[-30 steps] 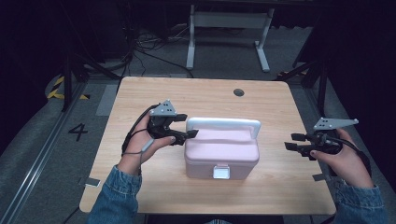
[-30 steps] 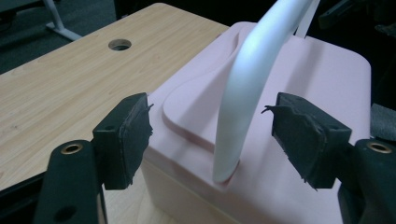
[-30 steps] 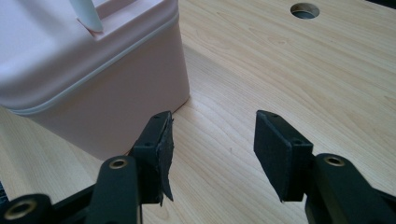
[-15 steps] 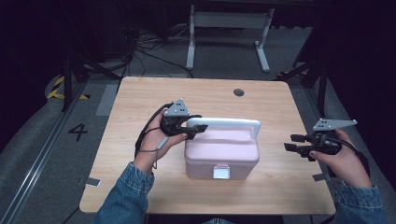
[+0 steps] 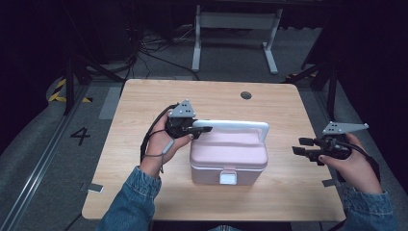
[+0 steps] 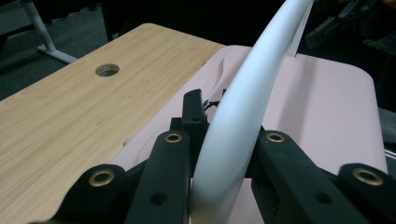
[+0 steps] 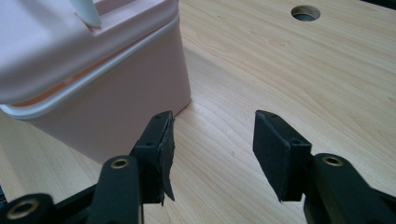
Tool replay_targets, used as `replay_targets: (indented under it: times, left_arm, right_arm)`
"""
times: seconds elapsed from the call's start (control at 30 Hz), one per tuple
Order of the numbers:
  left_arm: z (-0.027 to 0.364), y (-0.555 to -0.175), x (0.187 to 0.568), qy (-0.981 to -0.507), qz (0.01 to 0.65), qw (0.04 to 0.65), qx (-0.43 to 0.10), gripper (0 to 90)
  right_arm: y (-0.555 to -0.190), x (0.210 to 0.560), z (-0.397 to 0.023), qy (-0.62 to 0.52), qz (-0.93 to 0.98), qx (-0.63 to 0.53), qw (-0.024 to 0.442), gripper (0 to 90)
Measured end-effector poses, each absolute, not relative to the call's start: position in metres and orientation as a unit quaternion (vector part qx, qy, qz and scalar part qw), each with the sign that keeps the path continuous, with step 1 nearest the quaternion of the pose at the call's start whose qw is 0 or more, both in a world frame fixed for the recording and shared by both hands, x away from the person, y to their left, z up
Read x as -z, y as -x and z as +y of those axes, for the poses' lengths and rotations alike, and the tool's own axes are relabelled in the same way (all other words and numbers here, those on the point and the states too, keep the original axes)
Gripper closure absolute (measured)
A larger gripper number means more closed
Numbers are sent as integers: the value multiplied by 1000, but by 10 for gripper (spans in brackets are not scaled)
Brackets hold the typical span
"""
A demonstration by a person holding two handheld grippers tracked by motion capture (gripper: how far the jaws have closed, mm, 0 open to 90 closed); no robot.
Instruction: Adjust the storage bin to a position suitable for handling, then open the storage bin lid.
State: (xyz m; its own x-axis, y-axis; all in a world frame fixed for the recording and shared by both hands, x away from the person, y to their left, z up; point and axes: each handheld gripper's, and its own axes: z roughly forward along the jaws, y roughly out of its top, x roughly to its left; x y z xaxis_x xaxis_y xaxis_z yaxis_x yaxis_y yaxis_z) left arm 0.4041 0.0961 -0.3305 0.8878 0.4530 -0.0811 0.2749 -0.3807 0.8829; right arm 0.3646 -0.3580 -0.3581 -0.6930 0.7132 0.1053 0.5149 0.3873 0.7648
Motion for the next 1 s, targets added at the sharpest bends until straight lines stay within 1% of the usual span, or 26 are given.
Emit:
replay_targets:
  times: [0.53,0.83,1.0]
  left_arm:
    - [101,-420,322,-810,249,529,-51,817]
    - [103,-432,319,-795,274,541,-18,820]
    - [105,-437,318,-789,283,545,-10,823]
  right_arm:
    - [-362,351,-353,-359,811,-446,124,550]
    - [-359,346,-344,-341,811,-461,120,607]
    - [-357,342,-339,-332,812,-466,115,664]
